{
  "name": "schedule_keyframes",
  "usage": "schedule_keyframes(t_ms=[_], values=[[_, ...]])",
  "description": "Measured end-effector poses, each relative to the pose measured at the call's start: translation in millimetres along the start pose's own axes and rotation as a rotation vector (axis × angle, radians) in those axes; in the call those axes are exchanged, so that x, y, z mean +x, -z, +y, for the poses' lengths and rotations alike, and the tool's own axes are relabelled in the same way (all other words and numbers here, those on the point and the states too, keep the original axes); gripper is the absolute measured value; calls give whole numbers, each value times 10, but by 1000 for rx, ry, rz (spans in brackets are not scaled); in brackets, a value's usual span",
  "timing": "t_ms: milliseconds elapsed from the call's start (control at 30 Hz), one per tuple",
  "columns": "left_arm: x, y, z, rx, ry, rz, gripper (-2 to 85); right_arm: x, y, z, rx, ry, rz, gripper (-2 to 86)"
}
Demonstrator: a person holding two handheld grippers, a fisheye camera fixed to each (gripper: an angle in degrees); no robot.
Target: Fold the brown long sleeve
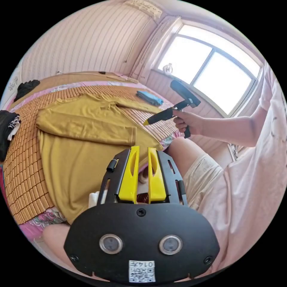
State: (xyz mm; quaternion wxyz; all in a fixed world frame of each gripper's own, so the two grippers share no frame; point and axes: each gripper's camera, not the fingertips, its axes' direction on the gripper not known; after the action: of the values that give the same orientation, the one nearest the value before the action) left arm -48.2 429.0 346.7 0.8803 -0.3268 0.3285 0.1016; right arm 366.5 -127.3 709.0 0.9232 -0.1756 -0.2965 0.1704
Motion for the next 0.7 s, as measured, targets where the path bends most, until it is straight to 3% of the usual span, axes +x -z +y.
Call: schedule_keyframes(t_ms=[67, 367, 500, 600, 700], values=[[61, -344, -25, -146, -6, -18, 61, 176, -30, 249, 25, -85, -20, 49], [87, -1195, -657, -254, -109, -156, 82, 262, -147, 83, 172, -120, 69, 81], [-6, -1688, -756, -375, -125, -233, 68, 359, -299, -79, 84, -216, 67, 38], [-32, -1715, -827, -361, -146, -196, 50, 349, -195, -84, 125, -183, 33, 22], [99, -1418, -935, -212, -209, -190, 44, 405, 175, 33, 215, -182, -113, 16]])
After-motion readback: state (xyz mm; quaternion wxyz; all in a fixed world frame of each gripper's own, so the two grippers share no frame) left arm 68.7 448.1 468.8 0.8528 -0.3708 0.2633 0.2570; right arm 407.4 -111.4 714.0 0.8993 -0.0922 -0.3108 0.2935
